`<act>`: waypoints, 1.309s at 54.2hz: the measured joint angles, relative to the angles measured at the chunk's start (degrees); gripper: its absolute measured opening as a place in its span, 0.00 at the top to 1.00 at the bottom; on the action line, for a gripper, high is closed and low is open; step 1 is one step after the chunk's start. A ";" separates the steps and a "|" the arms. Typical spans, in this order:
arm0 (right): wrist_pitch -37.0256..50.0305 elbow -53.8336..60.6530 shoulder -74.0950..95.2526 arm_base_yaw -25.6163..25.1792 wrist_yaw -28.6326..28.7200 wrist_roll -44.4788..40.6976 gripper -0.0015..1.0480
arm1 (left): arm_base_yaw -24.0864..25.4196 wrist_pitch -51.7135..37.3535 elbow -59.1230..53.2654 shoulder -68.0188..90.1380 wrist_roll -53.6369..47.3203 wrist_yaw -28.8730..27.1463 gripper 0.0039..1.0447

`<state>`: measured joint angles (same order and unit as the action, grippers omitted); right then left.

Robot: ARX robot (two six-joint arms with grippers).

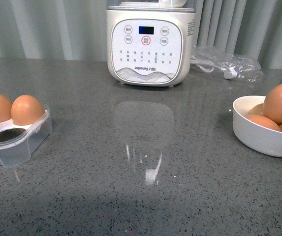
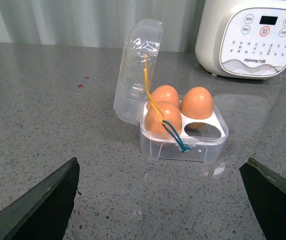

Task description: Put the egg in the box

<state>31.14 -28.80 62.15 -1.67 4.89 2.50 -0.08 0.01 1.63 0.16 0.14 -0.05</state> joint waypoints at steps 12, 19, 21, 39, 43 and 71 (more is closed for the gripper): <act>-4.09 -7.21 9.73 4.66 -1.38 -0.13 0.07 | 0.00 0.00 0.00 0.00 0.00 0.02 0.06; -5.97 -8.68 12.22 5.77 -1.84 -0.94 0.07 | 0.00 0.00 0.00 0.00 0.00 0.02 0.06; -6.60 -8.98 12.74 5.95 -1.70 -1.09 0.07 | 0.00 0.00 0.00 0.00 0.00 0.02 0.06; -8.17 -10.27 17.46 7.52 -0.68 -4.17 0.07 | 0.00 0.00 0.00 0.00 0.00 0.02 0.06; -8.17 -10.27 17.88 7.87 -0.63 -4.63 0.07 | 0.00 0.00 0.00 0.00 0.00 0.02 0.06; -7.63 -9.53 19.10 8.37 -0.04 -5.38 0.07 | 0.00 0.00 0.00 0.00 0.00 0.02 0.06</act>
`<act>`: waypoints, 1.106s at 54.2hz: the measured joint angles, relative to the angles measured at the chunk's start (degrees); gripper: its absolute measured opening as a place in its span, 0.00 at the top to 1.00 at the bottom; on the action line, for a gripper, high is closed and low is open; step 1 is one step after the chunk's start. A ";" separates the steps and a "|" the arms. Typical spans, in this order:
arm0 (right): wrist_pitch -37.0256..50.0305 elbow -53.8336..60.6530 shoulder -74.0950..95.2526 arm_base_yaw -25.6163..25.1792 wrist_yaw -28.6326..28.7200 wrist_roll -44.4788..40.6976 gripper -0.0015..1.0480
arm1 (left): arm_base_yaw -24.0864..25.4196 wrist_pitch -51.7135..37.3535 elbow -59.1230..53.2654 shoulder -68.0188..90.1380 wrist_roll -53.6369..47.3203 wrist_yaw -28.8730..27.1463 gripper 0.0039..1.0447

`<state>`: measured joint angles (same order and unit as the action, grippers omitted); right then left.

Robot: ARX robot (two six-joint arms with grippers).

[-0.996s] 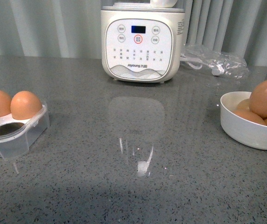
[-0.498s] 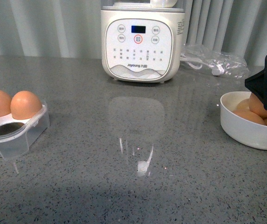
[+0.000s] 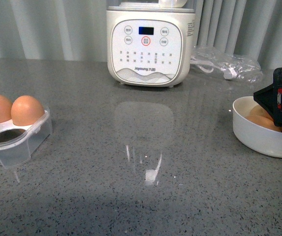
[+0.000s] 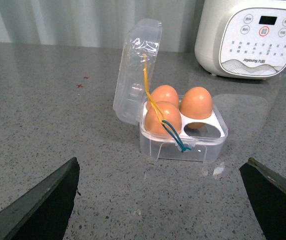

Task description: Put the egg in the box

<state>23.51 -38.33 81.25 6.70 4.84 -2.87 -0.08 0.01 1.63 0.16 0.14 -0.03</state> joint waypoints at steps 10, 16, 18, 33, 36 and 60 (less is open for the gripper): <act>0.00 0.00 0.20 0.09 -0.24 -0.11 0.29 | 0.00 0.00 0.00 0.00 0.00 -0.02 0.06; -0.31 0.00 0.20 0.28 -0.26 -0.42 0.46 | 0.00 0.00 0.00 0.00 0.00 0.00 0.06; -0.52 0.00 0.17 0.37 -0.20 -0.44 0.52 | 0.00 0.00 0.00 0.00 0.00 0.00 0.06; -1.44 -0.02 -0.63 0.55 -0.20 -1.01 0.58 | 0.00 0.00 0.00 0.00 0.00 0.00 0.06; -1.75 -0.02 -1.05 0.55 -0.22 -1.09 0.58 | 0.00 0.00 0.00 0.00 0.00 0.00 0.06; -3.02 -7.32 -4.94 -1.07 4.94 1.66 0.58 | 0.00 0.00 0.00 0.00 0.00 0.00 0.06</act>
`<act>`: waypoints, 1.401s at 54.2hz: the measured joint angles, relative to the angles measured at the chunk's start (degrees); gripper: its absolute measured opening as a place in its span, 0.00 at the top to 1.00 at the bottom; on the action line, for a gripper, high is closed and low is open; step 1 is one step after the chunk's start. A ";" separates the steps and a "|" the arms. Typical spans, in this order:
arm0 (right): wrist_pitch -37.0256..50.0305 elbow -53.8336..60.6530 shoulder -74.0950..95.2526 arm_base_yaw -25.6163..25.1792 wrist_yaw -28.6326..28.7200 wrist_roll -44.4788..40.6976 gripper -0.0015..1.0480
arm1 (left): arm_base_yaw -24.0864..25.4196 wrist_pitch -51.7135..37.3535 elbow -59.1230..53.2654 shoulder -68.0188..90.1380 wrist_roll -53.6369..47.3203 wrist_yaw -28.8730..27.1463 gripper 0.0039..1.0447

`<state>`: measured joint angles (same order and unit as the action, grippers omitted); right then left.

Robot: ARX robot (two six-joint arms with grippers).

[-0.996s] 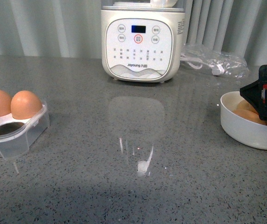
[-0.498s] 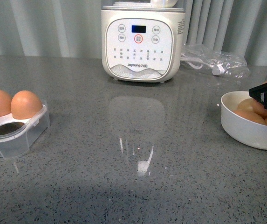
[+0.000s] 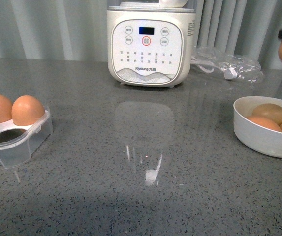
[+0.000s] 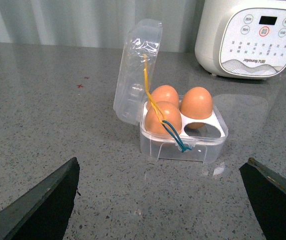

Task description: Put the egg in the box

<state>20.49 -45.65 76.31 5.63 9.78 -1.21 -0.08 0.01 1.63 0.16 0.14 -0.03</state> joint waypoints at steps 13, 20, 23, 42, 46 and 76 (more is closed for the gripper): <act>-0.24 -18.08 9.49 3.04 6.03 8.98 0.58 | 0.00 0.00 0.00 0.00 0.00 0.00 0.06; -1.62 -25.81 16.74 7.26 6.67 12.63 0.58 | 0.00 0.00 0.00 0.00 0.00 0.00 0.06; -1.90 -27.19 18.82 9.07 7.06 13.40 0.58 | 0.00 0.00 0.00 0.00 0.00 0.00 0.06; -3.13 -25.05 21.84 22.01 12.09 11.39 0.58 | 0.00 0.00 0.00 0.00 0.00 -0.02 0.06; -3.89 -23.26 21.09 23.41 13.94 10.12 0.58 | 0.00 0.00 0.00 0.00 0.00 0.00 0.06; -2.25 -19.02 21.55 24.44 23.12 8.07 0.58 | 0.00 0.00 0.00 0.00 0.00 -0.02 0.06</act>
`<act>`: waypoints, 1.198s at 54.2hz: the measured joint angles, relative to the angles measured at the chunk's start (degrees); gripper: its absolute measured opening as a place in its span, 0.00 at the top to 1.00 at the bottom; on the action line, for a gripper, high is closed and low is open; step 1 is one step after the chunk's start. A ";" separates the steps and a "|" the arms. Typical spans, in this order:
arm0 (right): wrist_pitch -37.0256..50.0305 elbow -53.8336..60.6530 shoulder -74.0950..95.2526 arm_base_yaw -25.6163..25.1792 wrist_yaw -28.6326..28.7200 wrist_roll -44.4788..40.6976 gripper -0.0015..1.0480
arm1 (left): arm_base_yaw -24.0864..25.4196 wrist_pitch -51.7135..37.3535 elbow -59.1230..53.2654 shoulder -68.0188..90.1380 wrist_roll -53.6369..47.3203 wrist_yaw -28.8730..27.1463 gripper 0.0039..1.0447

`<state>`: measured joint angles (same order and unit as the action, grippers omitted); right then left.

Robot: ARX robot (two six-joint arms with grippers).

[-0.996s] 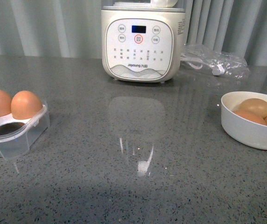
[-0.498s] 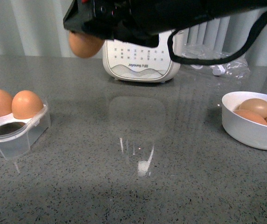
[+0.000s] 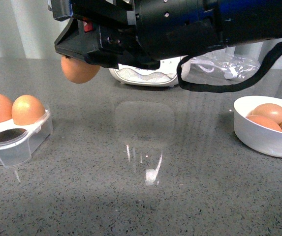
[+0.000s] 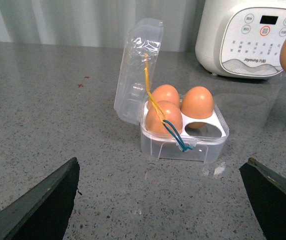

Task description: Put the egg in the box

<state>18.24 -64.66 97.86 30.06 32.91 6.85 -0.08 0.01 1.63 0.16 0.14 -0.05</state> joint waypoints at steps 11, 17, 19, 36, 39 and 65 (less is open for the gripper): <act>-0.26 -4.02 2.73 0.74 1.46 1.95 0.58 | 0.00 0.00 0.00 0.00 0.00 0.00 0.06; -0.85 -5.29 3.87 1.79 2.56 2.16 0.58 | 0.00 0.00 0.00 0.00 0.00 0.00 0.06; -0.85 -5.33 4.07 2.16 3.10 2.29 0.58 | 0.00 0.00 0.00 0.00 0.00 0.00 0.06; -0.87 -5.09 4.92 4.66 4.55 1.88 0.58 | 0.00 0.00 0.00 0.00 0.00 0.00 0.06; -0.87 -4.98 5.03 5.01 4.76 1.49 0.58 | 0.00 0.00 0.00 0.00 0.00 0.00 0.06; -1.88 -7.15 9.53 7.85 2.75 -1.40 0.58 | 0.00 0.00 0.00 0.00 0.00 0.00 0.06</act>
<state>16.36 -71.81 107.39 37.91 35.66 5.45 -0.08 0.01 1.63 0.16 0.14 -0.05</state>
